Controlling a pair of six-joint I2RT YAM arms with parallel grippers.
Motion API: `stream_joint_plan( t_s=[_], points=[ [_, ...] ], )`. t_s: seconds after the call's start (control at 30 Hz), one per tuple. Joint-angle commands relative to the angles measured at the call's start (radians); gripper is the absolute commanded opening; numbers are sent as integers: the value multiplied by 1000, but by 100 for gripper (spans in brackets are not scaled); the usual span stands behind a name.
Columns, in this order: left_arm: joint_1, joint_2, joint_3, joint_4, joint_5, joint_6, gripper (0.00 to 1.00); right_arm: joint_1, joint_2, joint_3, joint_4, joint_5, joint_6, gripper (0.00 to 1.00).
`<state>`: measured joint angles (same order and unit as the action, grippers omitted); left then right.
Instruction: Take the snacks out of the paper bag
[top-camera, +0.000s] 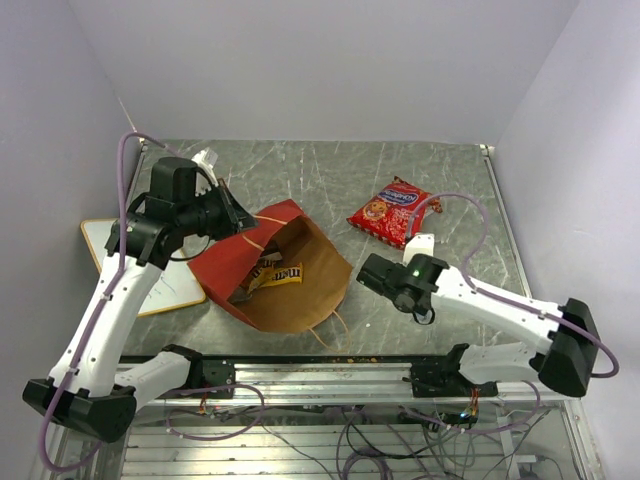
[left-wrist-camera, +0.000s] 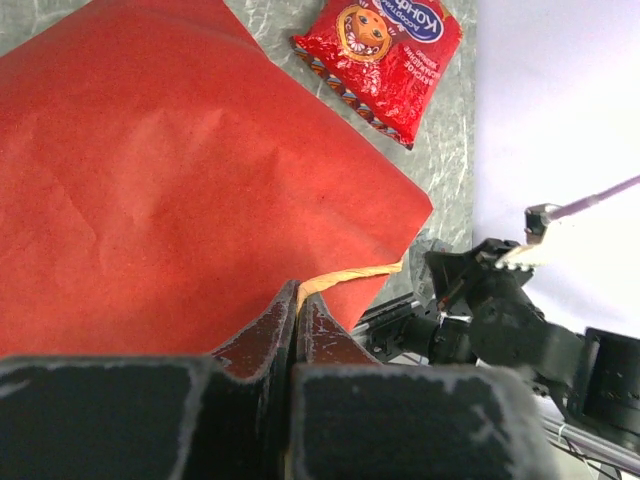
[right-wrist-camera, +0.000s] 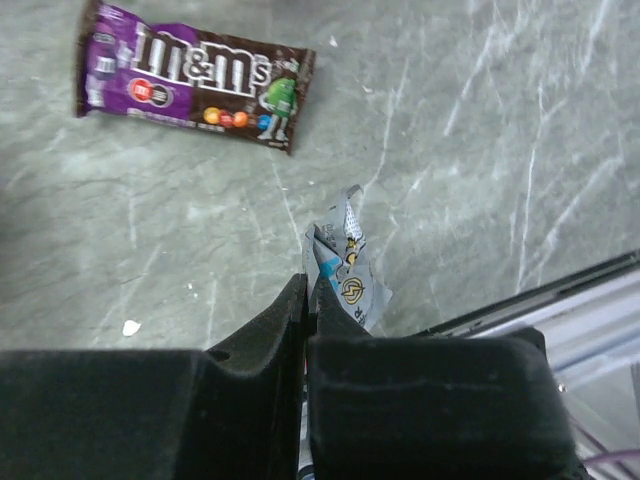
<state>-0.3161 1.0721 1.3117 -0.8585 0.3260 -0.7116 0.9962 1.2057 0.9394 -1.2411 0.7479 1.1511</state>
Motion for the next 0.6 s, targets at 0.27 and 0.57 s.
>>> stream_joint_plan(
  t_s=[0.27, 0.57],
  points=[
    [3, -41, 26, -33, 1, 6, 7, -115, 296, 53, 126, -13, -235, 0],
    [3, -49, 15, -24, 15, 2, 7, -119, 384, -49, 360, -122, -290, 8]
  ],
)
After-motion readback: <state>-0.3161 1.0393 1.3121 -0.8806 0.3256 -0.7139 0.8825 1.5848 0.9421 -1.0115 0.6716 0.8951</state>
